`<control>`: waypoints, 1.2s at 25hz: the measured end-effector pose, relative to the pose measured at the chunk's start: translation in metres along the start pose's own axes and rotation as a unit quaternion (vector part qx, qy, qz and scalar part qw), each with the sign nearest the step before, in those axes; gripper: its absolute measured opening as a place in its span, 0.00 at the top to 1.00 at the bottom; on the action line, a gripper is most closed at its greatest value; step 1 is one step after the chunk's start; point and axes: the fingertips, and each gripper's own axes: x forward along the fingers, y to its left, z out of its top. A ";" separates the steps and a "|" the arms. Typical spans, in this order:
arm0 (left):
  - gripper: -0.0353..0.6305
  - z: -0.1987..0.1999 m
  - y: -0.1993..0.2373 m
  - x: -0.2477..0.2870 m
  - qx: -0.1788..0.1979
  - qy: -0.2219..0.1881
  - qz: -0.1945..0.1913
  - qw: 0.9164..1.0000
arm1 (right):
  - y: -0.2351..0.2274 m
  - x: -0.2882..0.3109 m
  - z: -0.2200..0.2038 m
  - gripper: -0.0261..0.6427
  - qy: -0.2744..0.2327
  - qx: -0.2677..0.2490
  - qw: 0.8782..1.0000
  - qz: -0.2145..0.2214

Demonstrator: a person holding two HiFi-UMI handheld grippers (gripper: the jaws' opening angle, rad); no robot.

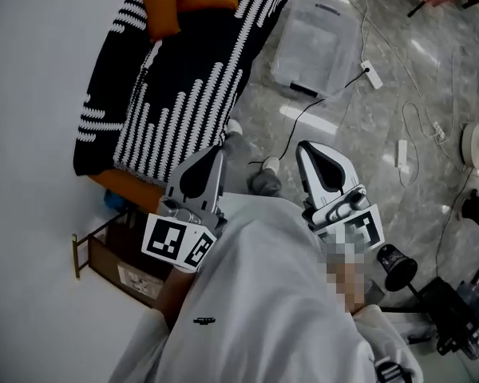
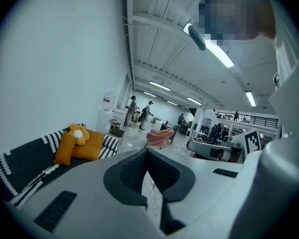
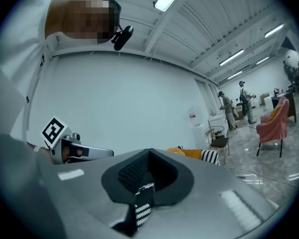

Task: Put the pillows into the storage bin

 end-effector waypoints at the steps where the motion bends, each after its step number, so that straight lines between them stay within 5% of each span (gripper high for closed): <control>1: 0.93 0.000 0.005 0.004 -0.003 0.002 0.000 1.000 | -0.005 0.006 -0.002 0.94 0.004 0.000 1.000 -0.003; 10: 0.93 0.036 0.050 0.050 -0.032 -0.031 -0.025 0.999 | -0.035 0.065 0.008 0.94 0.007 0.022 0.999 -0.046; 17: 0.93 0.103 0.112 0.065 -0.029 -0.077 -0.021 0.996 | -0.041 0.143 0.049 0.94 -0.017 0.010 0.999 -0.046; 30: 0.93 0.128 0.236 0.084 -0.057 -0.084 -0.020 0.995 | -0.044 0.259 0.040 0.94 0.010 -0.008 0.997 -0.078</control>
